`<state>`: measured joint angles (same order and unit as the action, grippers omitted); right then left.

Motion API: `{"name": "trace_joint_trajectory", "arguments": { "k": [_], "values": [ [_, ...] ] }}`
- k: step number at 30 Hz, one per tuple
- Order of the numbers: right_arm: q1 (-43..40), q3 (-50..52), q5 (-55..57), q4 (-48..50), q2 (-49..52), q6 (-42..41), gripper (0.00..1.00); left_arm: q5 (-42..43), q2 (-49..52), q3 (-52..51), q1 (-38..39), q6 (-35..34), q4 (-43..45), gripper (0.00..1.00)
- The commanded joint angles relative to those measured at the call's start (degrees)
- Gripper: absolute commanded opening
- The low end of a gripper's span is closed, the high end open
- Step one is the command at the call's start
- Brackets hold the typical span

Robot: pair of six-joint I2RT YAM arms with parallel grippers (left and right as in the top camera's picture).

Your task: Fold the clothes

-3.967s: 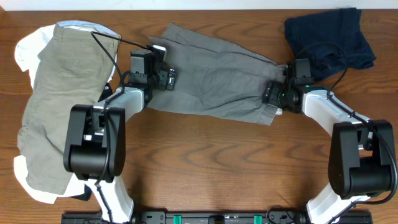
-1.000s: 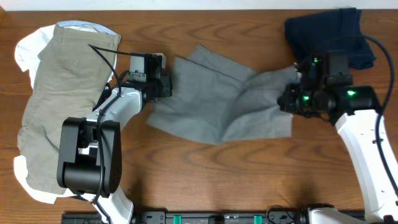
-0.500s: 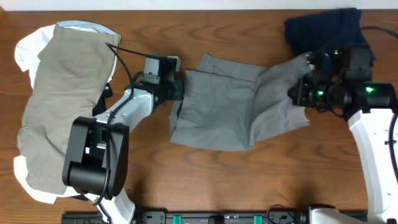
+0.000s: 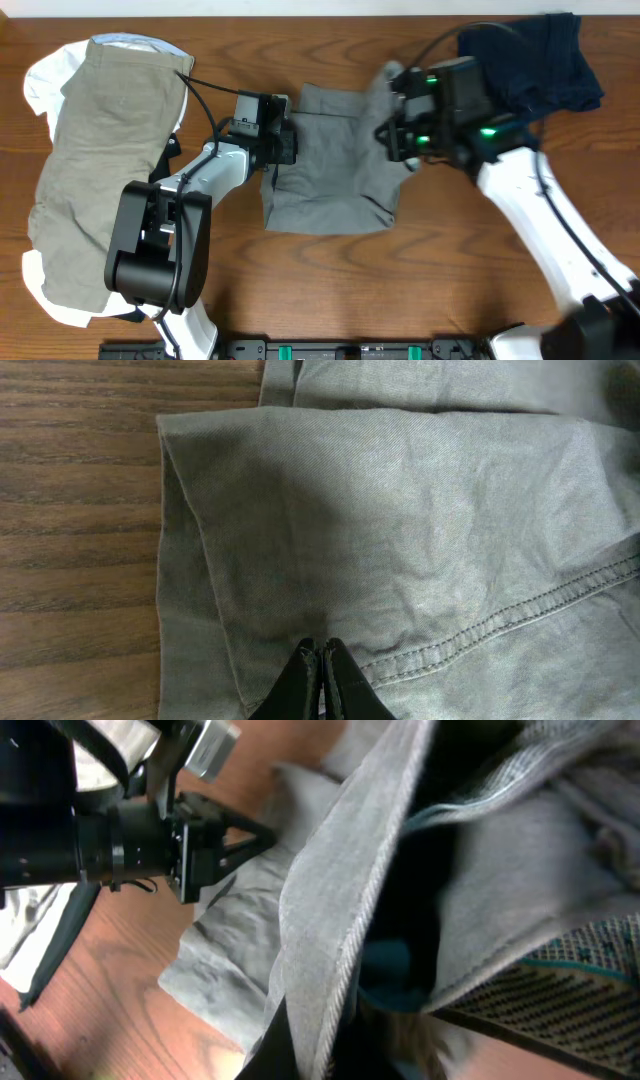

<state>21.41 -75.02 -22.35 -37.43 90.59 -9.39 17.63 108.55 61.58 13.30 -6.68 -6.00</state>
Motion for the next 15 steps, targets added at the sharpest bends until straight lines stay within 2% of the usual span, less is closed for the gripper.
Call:
{"name": "trace_joint_trajectory", "arguments": {
  "k": [1, 9, 15],
  "values": [
    [4.0, -1.4, -1.5, 2.8, 3.7, -1.4, 0.01, -0.6, 0.8, -0.1, -0.1, -0.6, -0.2, 0.06],
    [10.3, -1.4, -1.5, 12.3, 8.9, -1.3, 0.01, -0.9, 0.8, -0.2, -0.1, -0.5, -0.2, 0.06],
    [11.3, -1.4, -1.4, 14.5, 9.1, -2.0, 0.01, -2.1, 0.2, -0.1, -1.0, -3.0, -0.4, 0.06]
  ]
}}
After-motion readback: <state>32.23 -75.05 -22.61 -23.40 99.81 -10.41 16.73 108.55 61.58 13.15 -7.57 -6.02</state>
